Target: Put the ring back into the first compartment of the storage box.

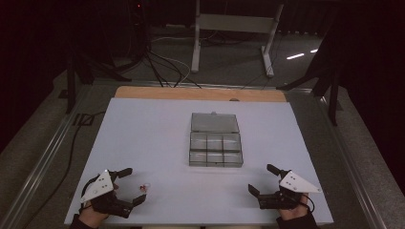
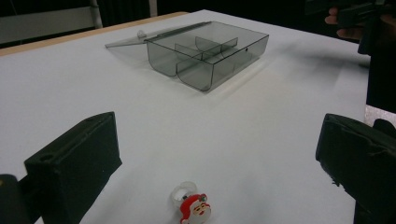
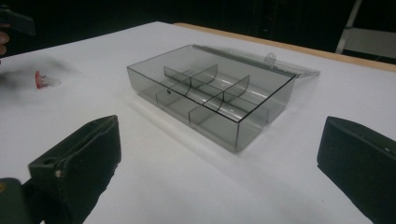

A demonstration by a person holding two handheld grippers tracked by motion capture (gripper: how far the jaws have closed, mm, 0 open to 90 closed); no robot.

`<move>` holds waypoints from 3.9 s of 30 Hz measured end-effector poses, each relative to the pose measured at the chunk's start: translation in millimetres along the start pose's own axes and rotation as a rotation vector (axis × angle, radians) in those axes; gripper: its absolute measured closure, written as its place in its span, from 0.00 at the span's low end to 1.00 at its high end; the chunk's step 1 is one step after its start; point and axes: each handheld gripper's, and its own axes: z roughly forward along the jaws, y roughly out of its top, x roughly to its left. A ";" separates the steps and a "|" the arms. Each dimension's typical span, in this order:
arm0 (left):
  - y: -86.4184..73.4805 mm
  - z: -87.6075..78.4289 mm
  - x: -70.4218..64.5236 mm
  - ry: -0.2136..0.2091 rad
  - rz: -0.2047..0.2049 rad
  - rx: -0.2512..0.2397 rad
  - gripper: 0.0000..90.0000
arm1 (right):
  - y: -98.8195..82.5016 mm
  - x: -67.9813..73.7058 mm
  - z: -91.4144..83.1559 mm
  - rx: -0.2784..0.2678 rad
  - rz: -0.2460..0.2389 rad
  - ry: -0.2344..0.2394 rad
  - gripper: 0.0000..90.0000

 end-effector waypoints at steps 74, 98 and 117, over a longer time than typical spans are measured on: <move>10.4 24.9 -31.2 0.264 -0.182 0.140 0.02 | 1.3 1.3 -5.5 -0.026 0.039 0.016 0.00; 4.6 30.2 -36.5 0.313 -0.251 0.275 0.02 | 1.1 0.5 -6.5 -0.024 0.048 0.017 0.00; 2.8 40.0 -37.4 0.365 -0.275 0.421 0.14 | 1.2 -0.2 -7.5 -0.030 0.060 0.024 0.00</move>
